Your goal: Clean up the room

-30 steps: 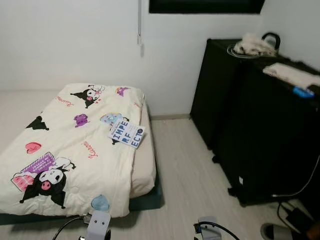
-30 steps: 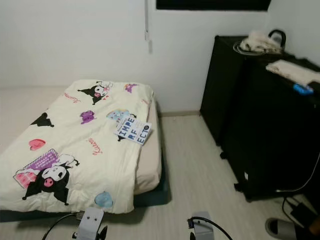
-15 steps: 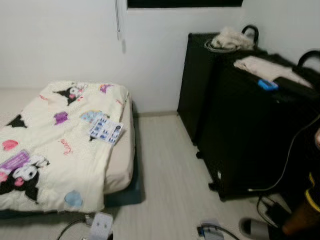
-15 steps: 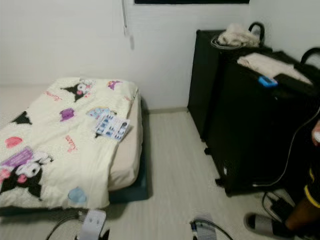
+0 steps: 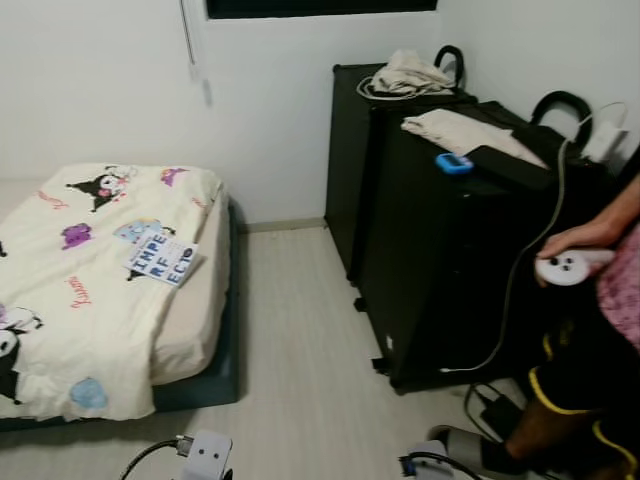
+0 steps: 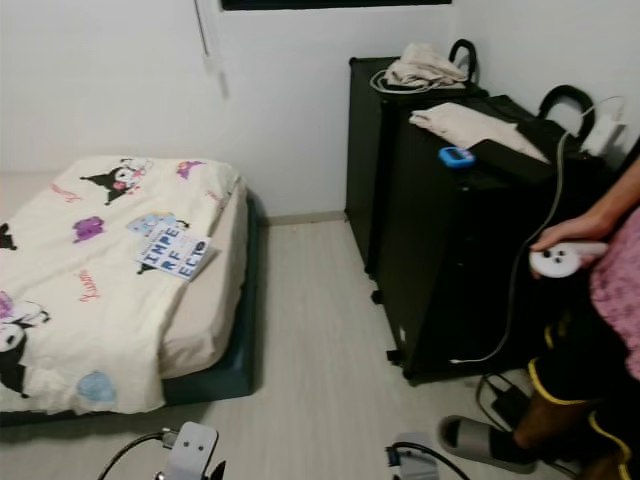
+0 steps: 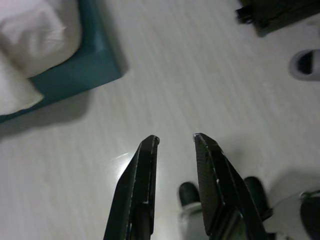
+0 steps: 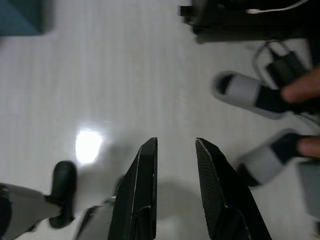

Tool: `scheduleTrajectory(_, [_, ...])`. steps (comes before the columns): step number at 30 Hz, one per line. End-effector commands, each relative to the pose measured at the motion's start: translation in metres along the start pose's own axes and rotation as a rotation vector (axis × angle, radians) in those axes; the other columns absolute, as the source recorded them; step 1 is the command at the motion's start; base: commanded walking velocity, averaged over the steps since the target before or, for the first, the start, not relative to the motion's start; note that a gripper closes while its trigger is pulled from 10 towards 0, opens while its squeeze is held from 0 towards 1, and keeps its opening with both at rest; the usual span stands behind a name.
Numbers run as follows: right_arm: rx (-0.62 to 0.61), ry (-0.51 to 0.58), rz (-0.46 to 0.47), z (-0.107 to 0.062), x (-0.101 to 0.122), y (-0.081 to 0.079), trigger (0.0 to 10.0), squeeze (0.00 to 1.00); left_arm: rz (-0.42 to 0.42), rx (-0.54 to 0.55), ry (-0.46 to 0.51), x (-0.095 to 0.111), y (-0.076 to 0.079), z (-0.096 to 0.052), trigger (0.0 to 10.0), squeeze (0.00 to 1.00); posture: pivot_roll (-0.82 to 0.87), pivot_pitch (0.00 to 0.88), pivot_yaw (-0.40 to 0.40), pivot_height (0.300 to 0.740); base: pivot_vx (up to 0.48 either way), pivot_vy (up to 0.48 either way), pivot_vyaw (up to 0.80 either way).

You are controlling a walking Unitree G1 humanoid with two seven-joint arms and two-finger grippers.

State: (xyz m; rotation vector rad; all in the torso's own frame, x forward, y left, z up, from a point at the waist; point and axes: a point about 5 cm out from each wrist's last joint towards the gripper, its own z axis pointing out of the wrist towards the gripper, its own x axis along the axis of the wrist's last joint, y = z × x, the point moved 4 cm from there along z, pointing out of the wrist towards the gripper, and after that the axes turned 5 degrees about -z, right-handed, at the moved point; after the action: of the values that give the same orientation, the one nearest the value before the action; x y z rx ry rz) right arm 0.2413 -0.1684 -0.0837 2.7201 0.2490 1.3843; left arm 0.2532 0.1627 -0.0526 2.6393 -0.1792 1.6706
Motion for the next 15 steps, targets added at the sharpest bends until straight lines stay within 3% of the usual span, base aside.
scheduleTrajectory(1, [0.014,-0.013,0.008,-0.0017,-0.0044,-0.0066,10.0,0.0,0.008,-0.016,-0.039,-0.0095,0.001,-0.0037,10.0,0.0,0.05,0.133,-0.048,0.74,0.0,0.0,0.0])
scheduleTrajectory(4, [0.014,-0.013,0.008,-0.0017,-0.0044,-0.0065,10.0,0.0,0.014,-0.036,-0.036,-0.0089,0.0032,-0.0038,10.0,0.0,0.05,0.133,-0.048,0.74,0.0,0.0,0.0])
scheduleTrajectory(9, [0.013,-0.011,0.007,-0.0017,-0.0041,-0.0061,10.0,0.0,0.015,-0.041,-0.039,-0.0084,0.0059,-0.0031,10.0,0.0,0.05,0.133,-0.049,0.74,0.0,0.452,0.0])
scheduleTrajectory(15, [0.013,-0.012,0.005,-0.0017,-0.0042,-0.0057,10.0,0.0,0.022,-0.029,-0.041,-0.0079,0.0057,-0.0022,10.0,0.0,0.05,0.134,-0.049,0.74,0.0,0.0,0.0])
